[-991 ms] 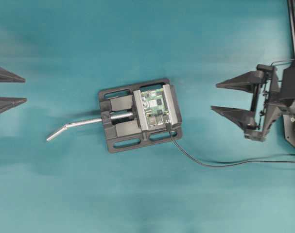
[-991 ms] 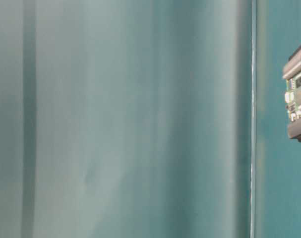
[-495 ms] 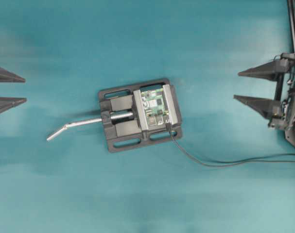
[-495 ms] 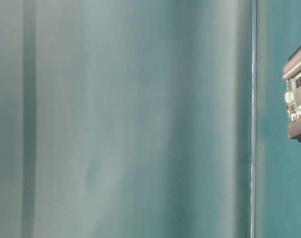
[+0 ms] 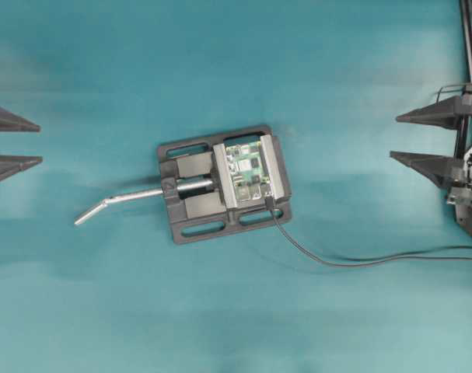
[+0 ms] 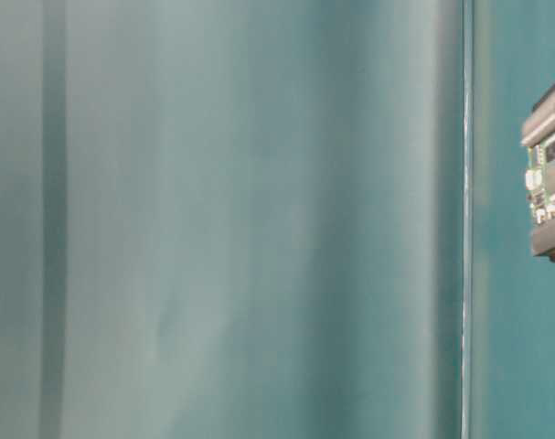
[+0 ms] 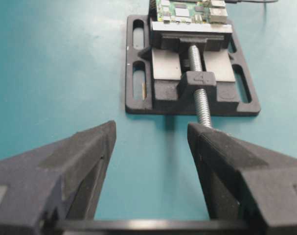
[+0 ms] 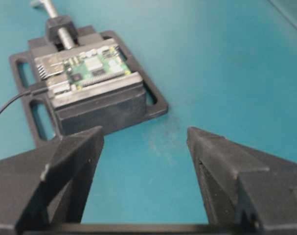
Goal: Insert the USB into the fixed PCB.
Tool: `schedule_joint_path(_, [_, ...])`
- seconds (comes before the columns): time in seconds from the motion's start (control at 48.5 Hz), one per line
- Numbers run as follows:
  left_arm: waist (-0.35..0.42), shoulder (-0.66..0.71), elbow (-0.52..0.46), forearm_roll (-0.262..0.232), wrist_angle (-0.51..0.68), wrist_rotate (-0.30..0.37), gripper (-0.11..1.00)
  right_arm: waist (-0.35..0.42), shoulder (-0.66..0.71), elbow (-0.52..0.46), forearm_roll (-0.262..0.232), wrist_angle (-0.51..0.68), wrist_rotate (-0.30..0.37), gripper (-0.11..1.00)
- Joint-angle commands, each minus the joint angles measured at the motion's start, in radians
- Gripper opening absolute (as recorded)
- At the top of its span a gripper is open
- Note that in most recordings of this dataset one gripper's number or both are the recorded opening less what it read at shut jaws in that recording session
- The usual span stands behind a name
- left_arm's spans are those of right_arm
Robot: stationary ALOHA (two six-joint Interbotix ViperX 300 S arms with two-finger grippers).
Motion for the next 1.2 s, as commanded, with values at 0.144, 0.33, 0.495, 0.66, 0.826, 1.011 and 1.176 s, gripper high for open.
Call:
schedule_joint_path(0.144, [0.003,0.006,-0.015,0.002,-0.005,0.003,0.64,-0.012,-0.040,0.014,-0.005,0.008,-0.003,0.74])
schedule_joint_path(0.33, [0.002,0.006,-0.015,0.002,-0.005,0.003,0.64,-0.012,-0.060,0.020,-0.005,0.017,-0.003,0.74])
schedule_joint_path(0.495, [0.002,0.006,-0.015,0.002,-0.005,0.003,0.64,-0.012,-0.103,0.029,-0.005,0.034,-0.003,0.74])
schedule_joint_path(0.66, [0.003,0.006,-0.015,0.002,-0.005,0.003,0.64,-0.012,-0.149,0.037,-0.005,0.061,-0.002,0.74])
schedule_joint_path(0.826, [0.003,0.006,-0.015,0.002,-0.005,0.003,0.64,-0.012,-0.167,0.041,-0.005,0.103,-0.002,0.74])
schedule_joint_path(1.011, [0.003,0.008,-0.015,0.002,-0.005,0.003,0.64,-0.012,-0.167,0.046,-0.009,0.110,-0.002,0.74])
schedule_joint_path(1.176, [0.003,0.006,-0.015,0.002,-0.005,0.003,0.64,-0.012,-0.167,0.048,-0.012,0.110,-0.002,0.74])
